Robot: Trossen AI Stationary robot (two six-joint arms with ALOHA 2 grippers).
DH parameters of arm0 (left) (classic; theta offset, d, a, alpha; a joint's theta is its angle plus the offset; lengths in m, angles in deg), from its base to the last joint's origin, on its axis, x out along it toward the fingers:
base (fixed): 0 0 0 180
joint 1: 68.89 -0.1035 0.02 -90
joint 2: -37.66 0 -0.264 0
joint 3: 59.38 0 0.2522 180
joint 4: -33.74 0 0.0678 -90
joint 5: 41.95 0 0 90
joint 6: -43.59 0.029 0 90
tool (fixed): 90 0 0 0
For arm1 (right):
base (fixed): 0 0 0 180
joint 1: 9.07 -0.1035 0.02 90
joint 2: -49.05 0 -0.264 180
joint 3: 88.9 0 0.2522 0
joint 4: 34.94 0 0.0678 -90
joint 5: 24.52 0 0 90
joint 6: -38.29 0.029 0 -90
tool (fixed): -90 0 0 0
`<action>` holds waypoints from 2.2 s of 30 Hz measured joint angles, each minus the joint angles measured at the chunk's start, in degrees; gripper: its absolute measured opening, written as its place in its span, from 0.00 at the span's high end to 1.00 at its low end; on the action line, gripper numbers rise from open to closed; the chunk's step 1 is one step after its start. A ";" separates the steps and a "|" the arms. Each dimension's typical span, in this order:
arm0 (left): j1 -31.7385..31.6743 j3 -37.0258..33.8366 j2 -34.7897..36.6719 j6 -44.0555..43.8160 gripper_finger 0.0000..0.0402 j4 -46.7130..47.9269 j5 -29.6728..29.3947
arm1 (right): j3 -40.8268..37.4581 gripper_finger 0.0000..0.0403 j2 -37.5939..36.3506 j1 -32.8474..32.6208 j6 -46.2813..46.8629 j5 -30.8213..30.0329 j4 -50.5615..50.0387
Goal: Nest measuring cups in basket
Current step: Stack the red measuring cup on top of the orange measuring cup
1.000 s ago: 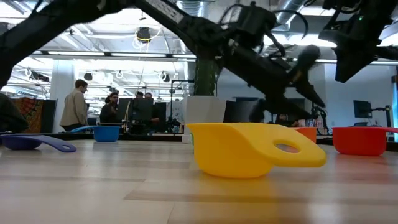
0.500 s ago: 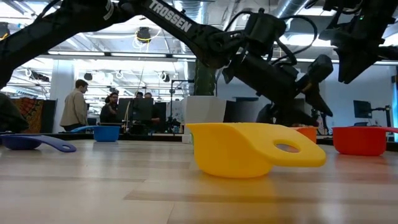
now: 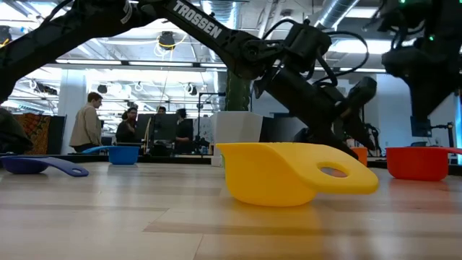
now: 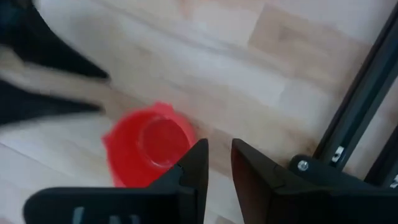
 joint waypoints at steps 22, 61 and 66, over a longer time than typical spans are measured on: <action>-0.20 0.66 0.49 -3.14 0.65 -8.03 6.78 | -3.68 0.56 -3.39 -3.98 3.96 -0.24 8.41; 2.53 0.68 -5.32 4.71 0.59 -14.52 -7.61 | -0.84 0.57 -2.11 -8.72 11.05 -1.54 4.37; 2.47 0.68 -5.32 4.82 0.59 -13.86 -8.48 | -0.84 0.57 -2.13 -8.73 11.01 -1.85 4.33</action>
